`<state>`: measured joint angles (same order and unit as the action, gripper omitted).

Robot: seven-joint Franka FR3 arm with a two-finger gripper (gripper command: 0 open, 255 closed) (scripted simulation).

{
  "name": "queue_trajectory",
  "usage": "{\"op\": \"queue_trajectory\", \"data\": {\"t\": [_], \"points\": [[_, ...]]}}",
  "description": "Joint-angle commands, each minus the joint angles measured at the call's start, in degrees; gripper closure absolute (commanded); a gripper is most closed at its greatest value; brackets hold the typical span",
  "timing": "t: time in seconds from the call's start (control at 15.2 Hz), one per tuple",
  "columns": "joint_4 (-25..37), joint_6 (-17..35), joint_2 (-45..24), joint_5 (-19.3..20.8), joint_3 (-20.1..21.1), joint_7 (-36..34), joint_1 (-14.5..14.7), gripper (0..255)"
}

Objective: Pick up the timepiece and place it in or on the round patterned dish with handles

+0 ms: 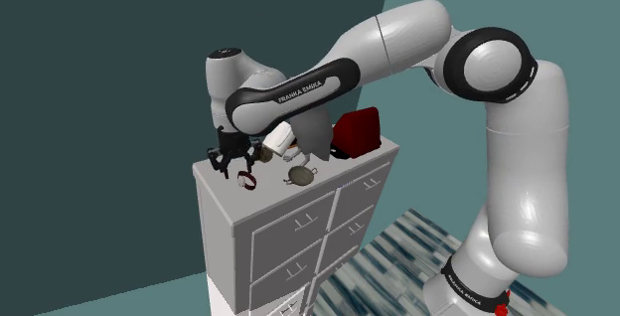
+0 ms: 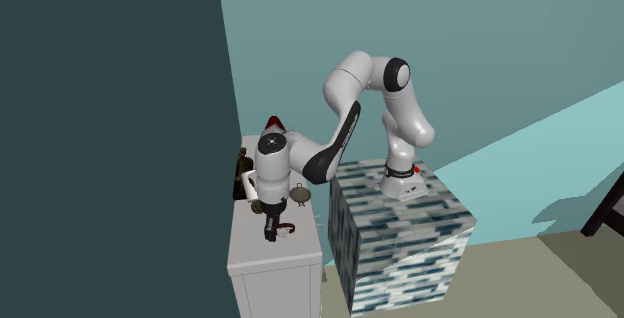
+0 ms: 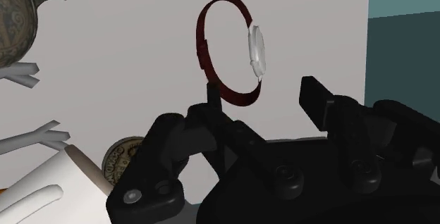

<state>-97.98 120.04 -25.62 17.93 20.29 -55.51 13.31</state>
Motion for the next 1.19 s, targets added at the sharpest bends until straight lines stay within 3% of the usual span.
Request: {"op": "queue_trajectory", "data": {"t": [0.0, 0.53, 1.12], "points": [[0.0, 0.0, 0.0, 0.0, 0.0, 0.0, 0.0, 255], [0.0, 0.0, 0.0, 0.0, 0.0, 0.0, 0.0, 255], [3.1, -5.5, 2.8, -1.6, 0.7, 1.5, -0.3, 255]]}}
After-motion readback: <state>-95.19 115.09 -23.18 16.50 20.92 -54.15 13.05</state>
